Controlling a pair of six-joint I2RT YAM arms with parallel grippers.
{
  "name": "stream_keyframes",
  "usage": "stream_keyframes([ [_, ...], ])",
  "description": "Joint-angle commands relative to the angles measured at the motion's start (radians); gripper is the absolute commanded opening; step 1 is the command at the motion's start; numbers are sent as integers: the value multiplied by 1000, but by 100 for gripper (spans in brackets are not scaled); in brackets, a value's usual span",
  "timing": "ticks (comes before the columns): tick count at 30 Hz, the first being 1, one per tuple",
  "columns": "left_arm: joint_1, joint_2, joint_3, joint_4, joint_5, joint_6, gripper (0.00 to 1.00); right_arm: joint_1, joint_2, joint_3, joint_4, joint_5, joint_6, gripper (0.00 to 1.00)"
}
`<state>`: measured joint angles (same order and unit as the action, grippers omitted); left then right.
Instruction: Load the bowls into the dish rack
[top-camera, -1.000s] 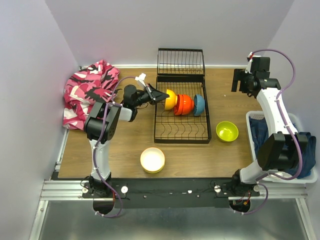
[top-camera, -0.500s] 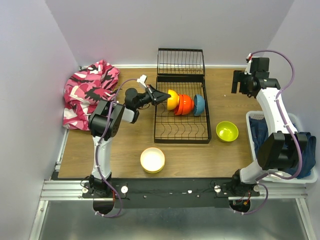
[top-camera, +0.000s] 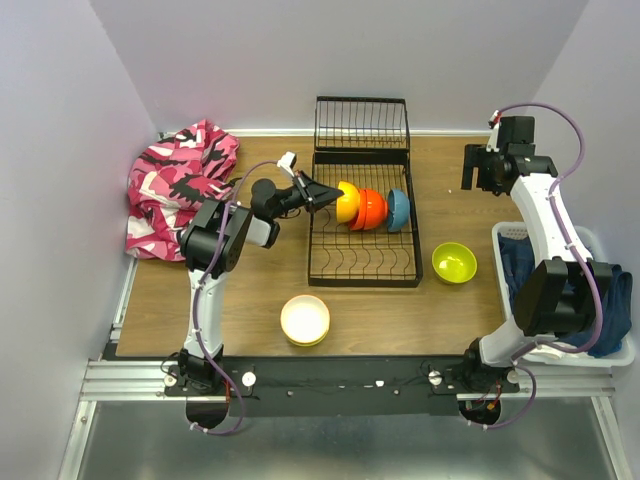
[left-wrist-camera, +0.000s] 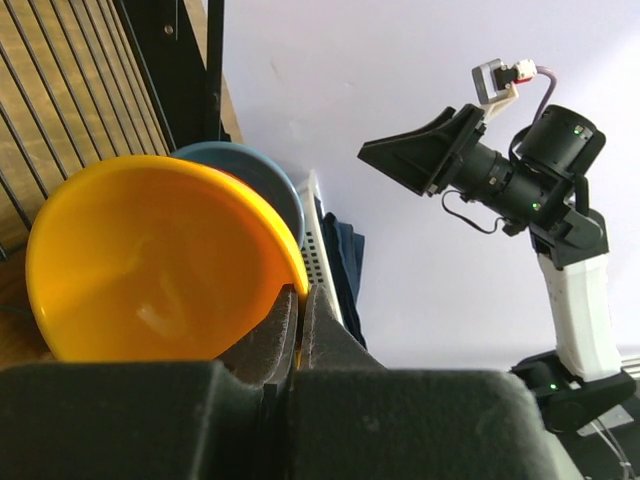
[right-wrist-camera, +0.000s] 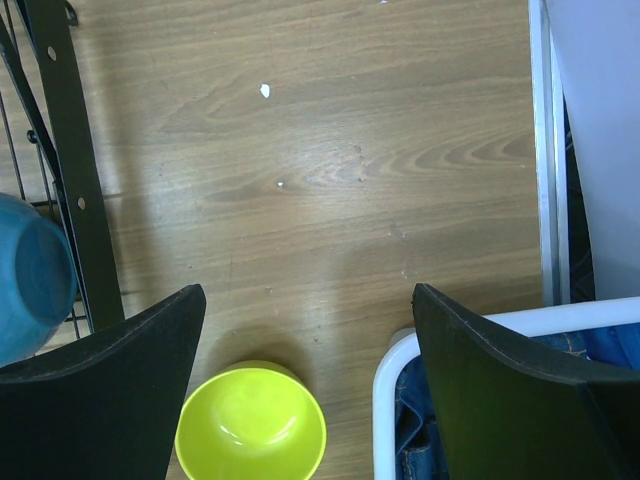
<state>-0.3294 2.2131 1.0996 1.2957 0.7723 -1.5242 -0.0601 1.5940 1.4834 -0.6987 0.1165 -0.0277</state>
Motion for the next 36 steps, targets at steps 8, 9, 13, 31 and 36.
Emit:
stream_keyframes([
  [8,13,-3,-52,134,5,-11,0,3,9,-18,-13,2,-6,92],
  [9,18,-7,-58,122,4,-7,0,3,7,-20,-13,0,-6,92],
  [13,29,-12,-66,97,5,21,3,3,-2,-31,-9,3,-6,92],
  [31,76,-102,-58,-166,82,238,40,3,-34,-43,-2,2,-8,92],
  [36,113,-191,-29,-442,166,467,50,3,-43,-29,-7,9,-14,92],
])
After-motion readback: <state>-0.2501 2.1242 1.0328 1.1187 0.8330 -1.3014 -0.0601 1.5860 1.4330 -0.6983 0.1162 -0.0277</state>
